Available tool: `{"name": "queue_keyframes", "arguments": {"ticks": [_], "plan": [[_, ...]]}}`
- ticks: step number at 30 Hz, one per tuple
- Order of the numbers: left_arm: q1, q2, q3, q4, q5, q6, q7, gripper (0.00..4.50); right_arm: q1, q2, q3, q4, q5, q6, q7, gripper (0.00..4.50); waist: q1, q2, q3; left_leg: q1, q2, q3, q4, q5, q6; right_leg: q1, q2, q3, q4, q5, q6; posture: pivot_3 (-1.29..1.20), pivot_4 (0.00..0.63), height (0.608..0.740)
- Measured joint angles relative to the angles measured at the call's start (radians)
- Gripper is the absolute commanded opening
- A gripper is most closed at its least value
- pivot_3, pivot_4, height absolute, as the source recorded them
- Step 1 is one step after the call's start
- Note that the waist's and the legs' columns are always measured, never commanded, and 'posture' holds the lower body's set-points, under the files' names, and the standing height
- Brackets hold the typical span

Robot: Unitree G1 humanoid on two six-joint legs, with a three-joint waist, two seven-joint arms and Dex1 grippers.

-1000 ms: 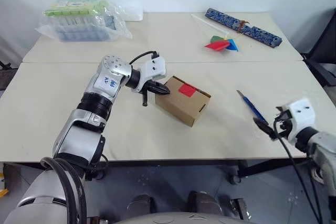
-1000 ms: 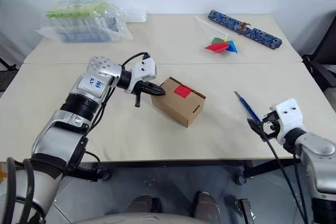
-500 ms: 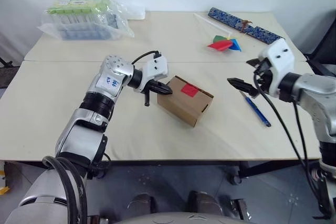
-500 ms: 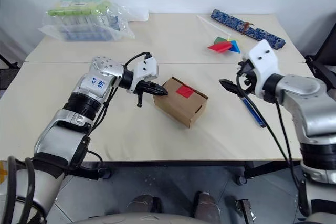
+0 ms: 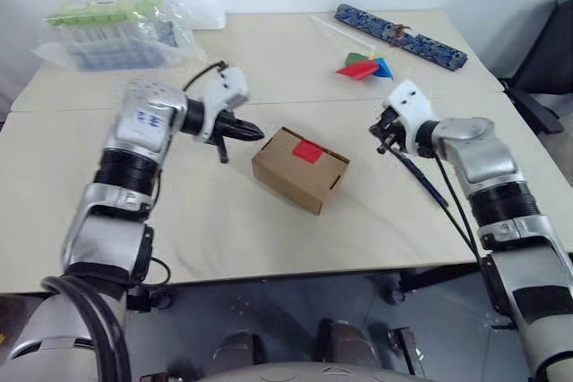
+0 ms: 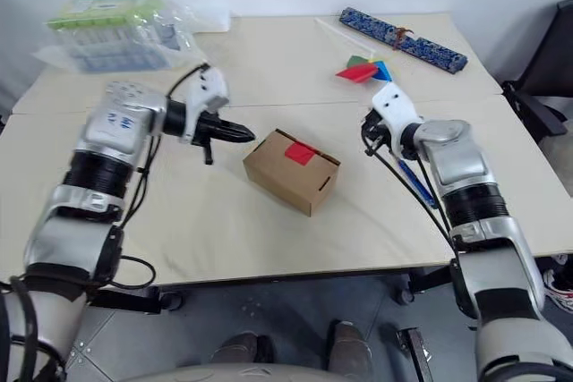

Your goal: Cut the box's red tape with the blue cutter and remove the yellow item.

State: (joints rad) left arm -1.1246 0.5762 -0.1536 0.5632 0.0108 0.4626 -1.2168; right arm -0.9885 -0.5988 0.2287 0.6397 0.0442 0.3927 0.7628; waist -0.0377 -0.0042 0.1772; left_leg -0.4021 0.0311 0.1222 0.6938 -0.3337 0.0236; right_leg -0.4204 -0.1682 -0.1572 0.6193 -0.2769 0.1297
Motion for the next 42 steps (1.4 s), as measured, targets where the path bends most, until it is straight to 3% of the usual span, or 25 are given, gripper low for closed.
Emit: {"name": "queue_keyframes", "arguments": {"ticks": [8, 14, 22, 28, 42], "plan": [[0.331, 0.092, 0.015, -0.415, -0.12, 0.378, -0.007, 0.0, -0.065, 0.068, 0.004, 0.127, -0.034, -0.087, 0.114, 0.03, -0.014, 0.002, 0.002, -0.001, 0.0, -0.002, 0.0, 0.0, -0.001, -0.001, 0.0, 0.0, 0.001, 0.0, 0.0, 0.0, 0.15, 0.74], [0.411, 0.03, 0.009, -0.566, -0.181, 0.504, 0.095, 0.0, -0.054, 0.084, 0.004, 0.067, -0.033, -0.048, 0.199, 0.03, 0.01, 0.002, 0.002, -0.002, 0.0, -0.003, 0.004, 0.0, -0.001, 0.0, 0.0, 0.001, 0.002, 0.0, 0.0, 0.0, 0.15, 0.74], [0.41, -0.102, 0.012, -0.519, -0.207, 0.474, 0.253, 0.0, 0.108, 0.002, 0.016, -0.293, -0.025, 0.147, 0.309, 0.03, 0.017, 0.002, 0.002, -0.002, 0.0, -0.004, 0.004, 0.0, -0.001, 0.0, 0.0, 0.0, 0.002, 0.0, 0.0, 0.0, 0.15, 0.74], [0.381, -0.097, 0.013, -0.462, -0.208, 0.418, 0.266, 0.0, 0.235, -0.083, 0.028, -0.645, 0.033, 0.374, 0.363, 0.03, 0.011, 0.002, 0.002, -0.002, 0.0, -0.002, 0.005, 0.001, -0.002, 0.0, 0.0, 0.001, 0.002, 0.0, 0.0, 0.0, 0.15, 0.74], [0.309, -0.086, -0.052, -0.322, -0.196, 0.313, 0.228, 0.0, 0.29, -0.106, 0.027, -0.919, 0.142, 0.597, 0.285, 0.03, 0.038, 0.002, 0.001, -0.002, 0.0, -0.002, 0.006, 0.001, -0.002, 0.0, 0.0, 0.001, 0.002, 0.0, 0.0, 0.0, 0.15, 0.74]]}}
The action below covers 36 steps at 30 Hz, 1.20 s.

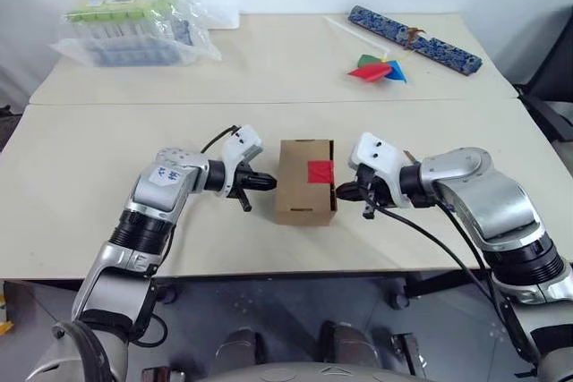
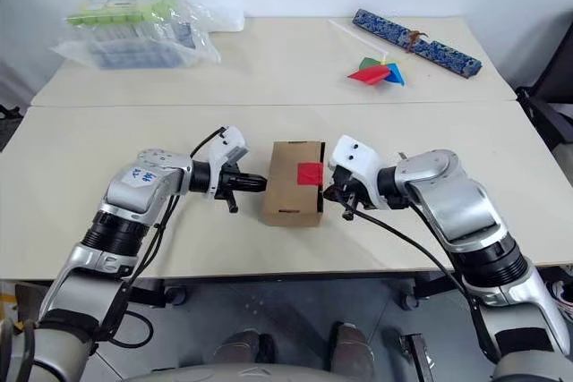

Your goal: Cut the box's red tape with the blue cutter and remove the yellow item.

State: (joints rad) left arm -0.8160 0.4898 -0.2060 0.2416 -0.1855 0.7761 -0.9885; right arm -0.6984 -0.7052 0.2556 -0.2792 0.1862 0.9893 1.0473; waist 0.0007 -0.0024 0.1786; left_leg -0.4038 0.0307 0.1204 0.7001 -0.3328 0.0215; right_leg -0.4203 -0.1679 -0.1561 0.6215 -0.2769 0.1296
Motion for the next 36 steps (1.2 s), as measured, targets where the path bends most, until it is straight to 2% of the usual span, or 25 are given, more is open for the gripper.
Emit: {"name": "queue_keyframes", "arguments": {"ticks": [5, 11, 16, 21, 24, 29, 35, 36], "plan": [[-0.004, -0.01, -0.015, 0.016, 0.002, -0.019, -0.009, 0.0, 0.006, -0.007, 0.0, 0.008, -0.001, -0.001, -0.05, 0.03, -0.001, 0.0, 0.0, 0.0, 0.0, 0.0, 0.0, 0.0, 0.0, 0.0, 0.0, 0.0, 0.0, 0.0, 0.0, 0.0, 0.15, 0.74], [-0.026, -0.015, -0.044, 0.052, 0.012, -0.061, -0.021, 0.0, 0.008, -0.072, 0.001, 0.06, -0.032, -0.034, -0.1, 0.03, -0.002, 0.0, 0.0, 0.0, 0.0, 0.0, 0.0, 0.0, 0.0, 0.0, 0.0, 0.0, 0.0, 0.0, 0.0, 0.0, 0.15, 0.74], [-0.065, 0.073, -0.027, 0.109, 0.031, -0.128, -0.052, 0.0, 0.008, -0.144, -0.039, 0.084, -0.049, -0.048, -0.133, 0.03, -0.005, 0.0, 0.0, 0.0, 0.0, 0.0, -0.001, 0.0, 0.0, 0.0, 0.0, 0.0, 0.0, 0.0, 0.0, 0.0, 0.15, 0.74], [-0.12, 0.122, 0.014, 0.142, 0.022, -0.18, -0.112, 0.0, 0.008, -0.147, -0.129, 0.047, -0.023, -0.034, -0.166, 0.03, 0.001, 0.0, 0.0, -0.001, 0.0, 0.0, 0.0, 0.0, 0.0, 0.0, 0.0, 0.0, -0.001, 0.0, 0.0, 0.0, 0.15, 0.74], [-0.169, 0.118, 0.024, 0.159, 0.0, -0.181, -0.169, 0.0, 0.002, -0.104, -0.174, 0.003, 0.026, 0.021, -0.187, 0.61, 0.003, -0.001, 0.001, -0.001, 0.0, 0.0, 0.0, 0.0, 0.0, 0.0, 0.0, 0.0, -0.001, 0.0, 0.0, 0.0, 0.15, 0.74], [-0.274, 0.062, -0.011, 0.155, -0.009, -0.229, -0.275, 0.0, -0.066, -0.024, -0.216, -0.083, 0.115, 0.178, -0.24, 2.29, 0.001, -0.001, 0.001, -0.001, 0.0, 0.0, 0.0, 0.0, 0.0, 0.0, 0.0, -0.001, 0.0, 0.0, 0.0, 0.0, 0.15, 0.74], [-0.317, -0.031, -0.072, 0.276, 0.033, -0.313, -0.313, 0.0, -0.083, 0.085, -0.255, -0.088, 0.154, 0.381, -0.371, 4.4, -0.002, -0.001, 0.001, -0.001, 0.0, 0.0, 0.0, 0.0, 0.0, 0.0, 0.0, 0.0, 0.0, 0.0, 0.0, 0.0, 0.15, 0.74], [-0.322, -0.038, -0.08, 0.294, 0.043, -0.324, -0.315, 0.0, -0.083, 0.096, -0.258, -0.088, 0.156, 0.41, -0.391, 4.46, -0.002, -0.001, 0.001, -0.001, 0.0, 0.0, -0.001, 0.0, 0.0, 0.0, 0.0, 0.0, 0.0, 0.0, 0.0, 0.0, 0.15, 0.74]]}}
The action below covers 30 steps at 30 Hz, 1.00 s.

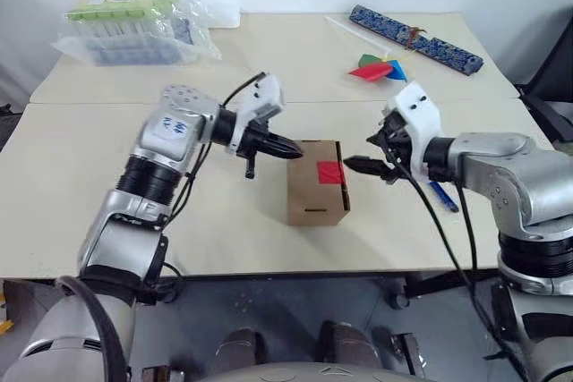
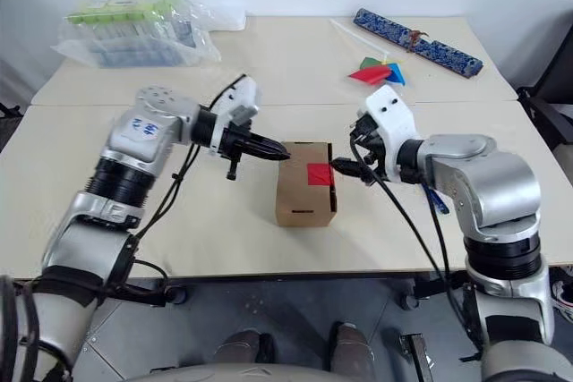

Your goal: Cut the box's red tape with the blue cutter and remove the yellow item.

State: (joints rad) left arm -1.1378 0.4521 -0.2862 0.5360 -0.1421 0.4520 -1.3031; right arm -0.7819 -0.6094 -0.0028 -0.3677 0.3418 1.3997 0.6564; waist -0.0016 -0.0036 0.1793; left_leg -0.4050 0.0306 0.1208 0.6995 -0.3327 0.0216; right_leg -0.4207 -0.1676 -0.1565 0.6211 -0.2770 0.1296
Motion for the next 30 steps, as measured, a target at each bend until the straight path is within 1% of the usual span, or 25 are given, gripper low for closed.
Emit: {"name": "queue_keyframes", "arguments": {"ticks": [3, 5, 9, 13, 21, 25, 30], "plan": [[-0.006, -0.008, -0.03, 0.057, 0.038, -0.036, -0.012, 0.0, -0.018, 0.047, -0.019, 0.0, 0.004, 0.133, -0.059, 4.46, -0.001, 0.0, 0.0, 0.0, 0.0, 0.0, 0.0, 0.0, 0.0, -0.001, 0.0, 0.0, 0.0, 0.0, 0.0, 0.0, 0.15, 0.74], [-0.012, -0.019, -0.041, 0.085, 0.057, -0.05, -0.017, 0.0, -0.026, 0.081, -0.049, 0.0, 0.012, 0.188, -0.094, 4.46, -0.001, 0.0, 0.0, -0.001, 0.0, 0.0, -0.001, 0.0, 0.0, -0.002, 0.0, 0.0, 0.001, 0.0, 0.0, 0.0, 0.15, 0.74], [-0.037, -0.028, -0.048, 0.119, 0.083, -0.066, -0.024, 0.0, -0.029, 0.125, -0.085, 0.006, 0.039, 0.21, -0.166, 4.46, -0.002, 0.0, 0.0, -0.001, 0.0, 0.0, -0.001, 0.0, 0.0, -0.002, 0.0, 0.0, 0.001, 0.0, 0.0, 0.0, 0.15, 0.74], [-0.04, -0.047, -0.051, 0.147, 0.108, -0.083, -0.022, 0.0, -0.019, 0.154, -0.09, 0.021, 0.066, 0.21, -0.23, 4.46, 0.0, 0.0, 0.0, -0.001, 0.0, 0.0, 0.0, 0.0, 0.0, -0.002, 0.0, 0.0, 0.001, 0.0, 0.0, 0.0, 0.15, 0.74], [-0.042, -0.051, -0.05, 0.151, 0.126, -0.106, -0.023, 0.0, 0.02, 0.132, -0.103, 0.018, 0.142, 0.203, -0.29, 4.46, 0.0, 0.0, 0.0, -0.001, 0.0, 0.0, 0.0, 0.0, 0.0, -0.002, 0.0, 0.0, 0.001, 0.0, 0.0, 0.0, 0.15, 0.74], [-0.041, -0.052, -0.051, 0.149, 0.135, -0.113, -0.029, 0.0, 0.058, 0.084, -0.096, 0.004, 0.186, 0.195, -0.309, 4.46, 0.001, -0.001, -0.001, 0.0, 0.0, 0.0, 0.0, 0.0, 0.0, -0.001, 0.0, 0.0, 0.001, 0.0, 0.0, 0.0, 0.15, 0.74], [-0.034, -0.052, -0.051, 0.14, 0.138, -0.122, -0.031, 0.0, 0.085, 0.049, -0.083, 0.001, 0.216, 0.188, -0.321, 4.46, 0.0, -0.001, -0.002, 0.0, 0.0, 0.0, 0.0, 0.0, 0.0, -0.001, 0.0, 0.001, 0.001, 0.0, 0.0, 0.0, 0.15, 0.74]]}}
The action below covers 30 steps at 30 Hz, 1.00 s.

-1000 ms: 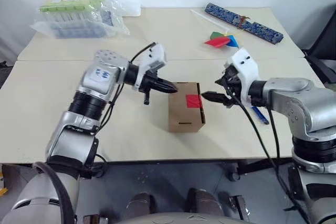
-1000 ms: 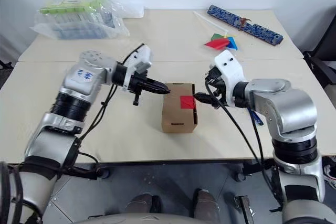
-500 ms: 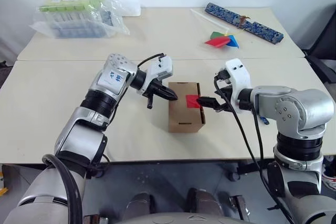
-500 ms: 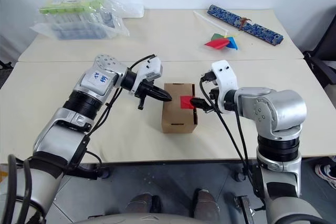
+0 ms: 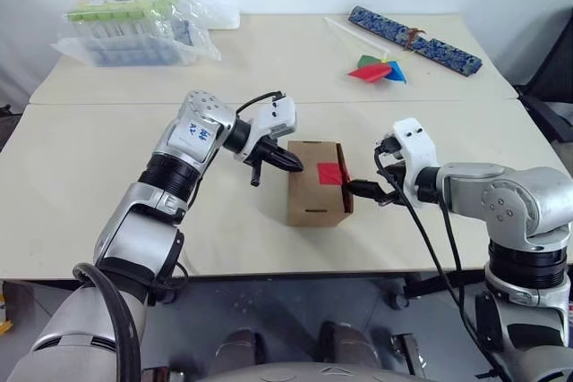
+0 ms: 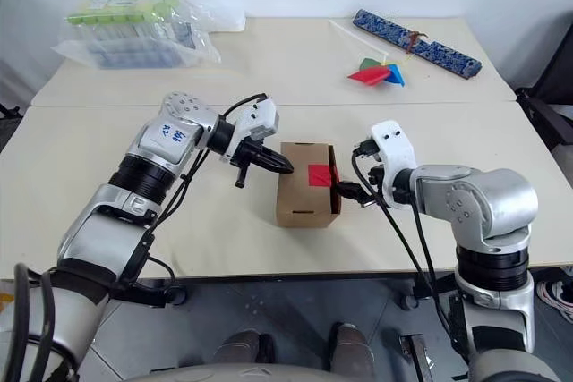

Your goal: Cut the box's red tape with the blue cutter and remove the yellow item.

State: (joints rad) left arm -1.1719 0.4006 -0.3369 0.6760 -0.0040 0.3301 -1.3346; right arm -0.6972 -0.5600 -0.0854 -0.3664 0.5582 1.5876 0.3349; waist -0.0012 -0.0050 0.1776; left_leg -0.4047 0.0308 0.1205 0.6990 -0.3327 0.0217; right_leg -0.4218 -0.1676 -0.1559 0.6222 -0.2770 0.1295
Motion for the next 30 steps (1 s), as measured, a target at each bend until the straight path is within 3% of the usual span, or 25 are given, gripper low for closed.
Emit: {"name": "queue_keyframes", "arguments": {"ticks": [14, 30], "plan": [[0.067, 0.026, -0.011, -0.113, 0.001, 0.012, -0.025, 0.0, 0.06, -0.126, 0.147, 0.006, 0.009, 0.005, -0.009, 4.46, 0.004, -0.004, -0.003, 0.005, 0.0, -0.004, 0.0, 0.0, 0.001, 0.009, 0.0, -0.002, -0.003, 0.0, 0.0, 0.0, 0.15, 0.74], [0.089, 0.039, -0.018, -0.15, 0.001, 0.018, -0.031, 0.0, 0.084, -0.237, 0.218, 0.063, -0.007, -0.102, 0.125, 4.46, 0.002, -0.004, -0.005, 0.01, 0.0, -0.003, 0.0, -0.001, 0.001, 0.012, 0.0, -0.001, -0.003, 0.0, 0.0, 0.0, 0.15, 0.74]]}}
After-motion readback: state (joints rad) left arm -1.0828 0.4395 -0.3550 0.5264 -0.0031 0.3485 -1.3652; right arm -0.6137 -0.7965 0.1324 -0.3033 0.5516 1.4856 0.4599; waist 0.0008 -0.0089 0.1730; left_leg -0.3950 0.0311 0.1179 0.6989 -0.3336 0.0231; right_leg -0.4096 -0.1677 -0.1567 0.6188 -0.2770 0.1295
